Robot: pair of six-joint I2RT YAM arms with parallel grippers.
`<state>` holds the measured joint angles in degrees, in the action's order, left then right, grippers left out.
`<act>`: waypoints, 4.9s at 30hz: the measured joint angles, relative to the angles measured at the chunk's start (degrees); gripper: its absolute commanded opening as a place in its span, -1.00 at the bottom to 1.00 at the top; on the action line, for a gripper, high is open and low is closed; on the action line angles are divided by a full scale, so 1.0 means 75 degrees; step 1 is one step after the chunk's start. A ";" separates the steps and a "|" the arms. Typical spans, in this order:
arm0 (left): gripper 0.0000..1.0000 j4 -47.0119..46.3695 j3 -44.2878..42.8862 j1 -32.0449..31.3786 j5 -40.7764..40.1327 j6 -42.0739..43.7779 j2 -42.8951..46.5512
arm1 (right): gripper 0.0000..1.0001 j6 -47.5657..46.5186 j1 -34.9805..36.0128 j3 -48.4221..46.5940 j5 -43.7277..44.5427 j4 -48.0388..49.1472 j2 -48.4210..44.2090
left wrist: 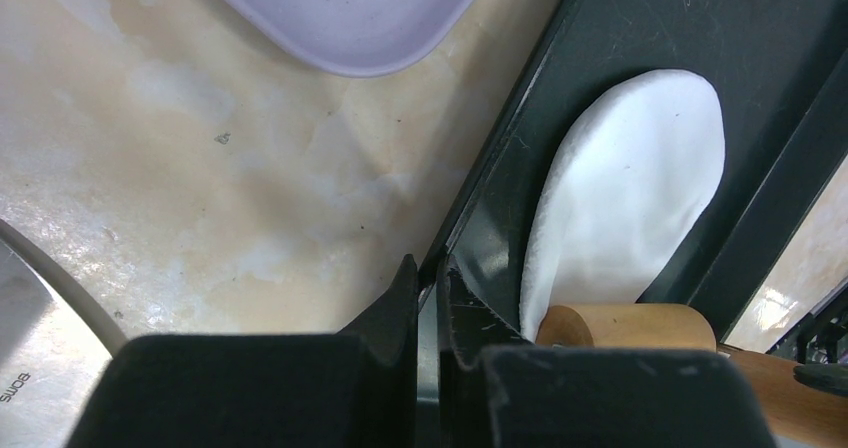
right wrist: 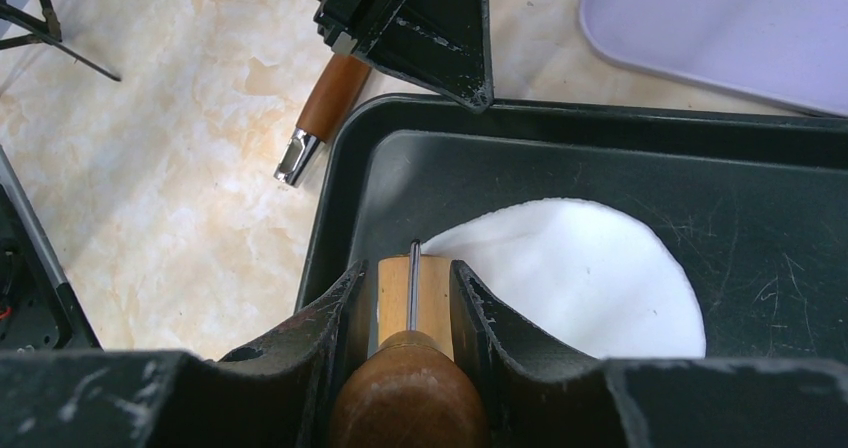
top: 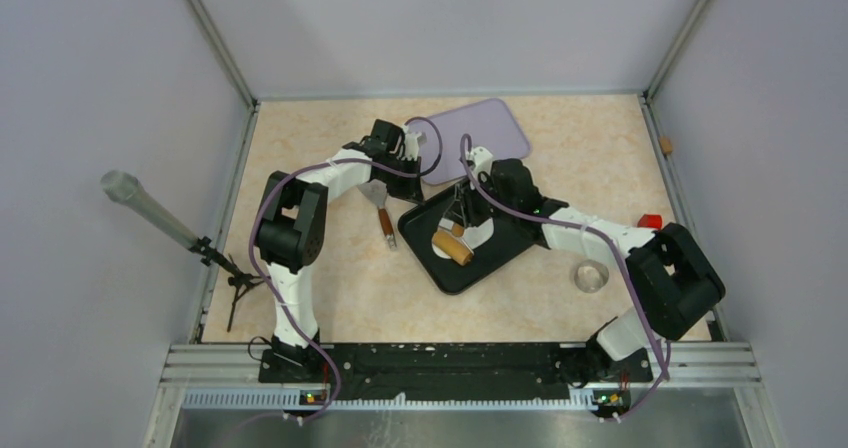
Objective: Roll out the dumpling wrappers from the dough
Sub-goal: Flatten out the dough on the work surface.
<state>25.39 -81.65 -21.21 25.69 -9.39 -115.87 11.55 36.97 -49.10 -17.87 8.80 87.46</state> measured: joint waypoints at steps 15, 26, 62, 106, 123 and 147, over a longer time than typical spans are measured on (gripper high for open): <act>-1.00 -0.0143 0.0000 0.0000 -0.0006 -0.0122 0.0000 | -1.00 -0.0236 0.0300 0.0000 0.0140 0.0117 0.0015; -1.00 -0.0251 0.0000 -0.0009 -0.0020 -0.0157 0.0000 | -1.00 -0.0600 0.0641 -0.0009 0.0268 0.0178 0.0000; -0.72 -0.0338 0.0519 0.0545 -0.0070 -0.0015 0.0388 | -1.00 -0.0933 -0.0280 -0.0895 -0.2393 -0.2398 -0.0723; -1.00 0.0090 0.0085 -0.0629 -0.0251 0.0431 -0.0122 | -1.00 -0.0714 -0.0026 -0.1180 -0.0219 -0.1513 0.0195; -1.00 0.0087 0.0085 -0.0659 -0.0420 0.0245 -0.0119 | -1.00 -0.1262 0.0067 -0.1515 -0.0391 -0.1556 0.0662; -1.00 0.0143 0.0044 -0.0699 -0.0595 0.0117 -0.0119 | -1.00 -0.1507 0.0408 -0.1434 -0.0994 -0.1964 0.0621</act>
<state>26.46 -81.32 -26.46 21.23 -8.51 -116.77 0.25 40.03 -59.86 -25.32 -5.93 92.12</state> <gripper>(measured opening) 0.033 0.318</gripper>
